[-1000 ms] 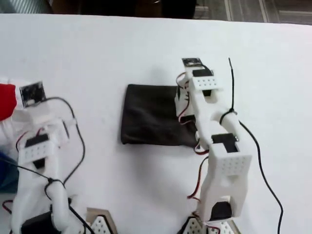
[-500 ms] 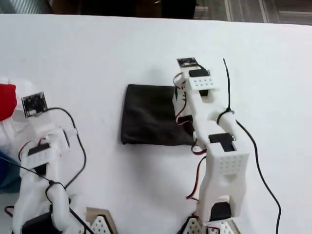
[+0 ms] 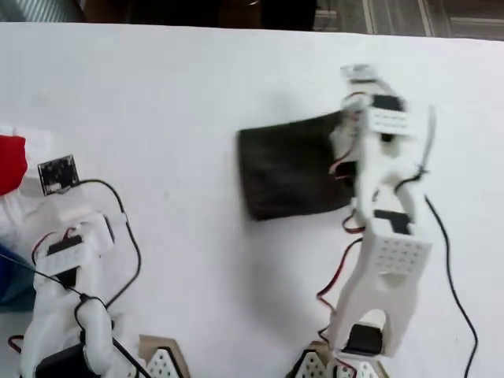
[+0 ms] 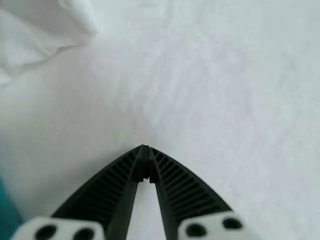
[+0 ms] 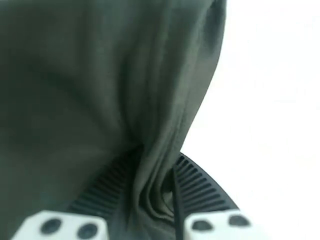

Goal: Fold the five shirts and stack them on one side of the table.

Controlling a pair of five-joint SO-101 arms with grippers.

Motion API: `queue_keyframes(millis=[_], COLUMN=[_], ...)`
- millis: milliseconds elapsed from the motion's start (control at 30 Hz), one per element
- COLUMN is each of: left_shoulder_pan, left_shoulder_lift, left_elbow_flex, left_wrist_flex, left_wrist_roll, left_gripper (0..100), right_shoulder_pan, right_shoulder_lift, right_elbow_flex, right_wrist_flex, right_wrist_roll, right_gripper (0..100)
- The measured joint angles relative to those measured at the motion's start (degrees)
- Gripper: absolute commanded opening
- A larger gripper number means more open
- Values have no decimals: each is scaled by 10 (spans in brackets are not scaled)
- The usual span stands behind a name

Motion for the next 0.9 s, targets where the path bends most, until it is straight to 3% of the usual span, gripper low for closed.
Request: queue_keyframes(millis=[333, 600, 900], left_shoulder_pan=[1, 0, 0], left_shoulder_lift=[0, 0, 0], left_elbow_flex=[0, 2, 2], left_wrist_flex=[0, 0, 0], left_wrist_roll=[0, 0, 0], left_gripper=[27, 27, 27], right_shoulder_pan=[103, 172, 185], right_shoulder_lift=[32, 156, 255], right_elbow_flex=[-72, -239, -435], right_wrist_flex=[-24, -18, 18], right_wrist_roll=[67, 96, 131], right_gripper=[19, 19, 19])
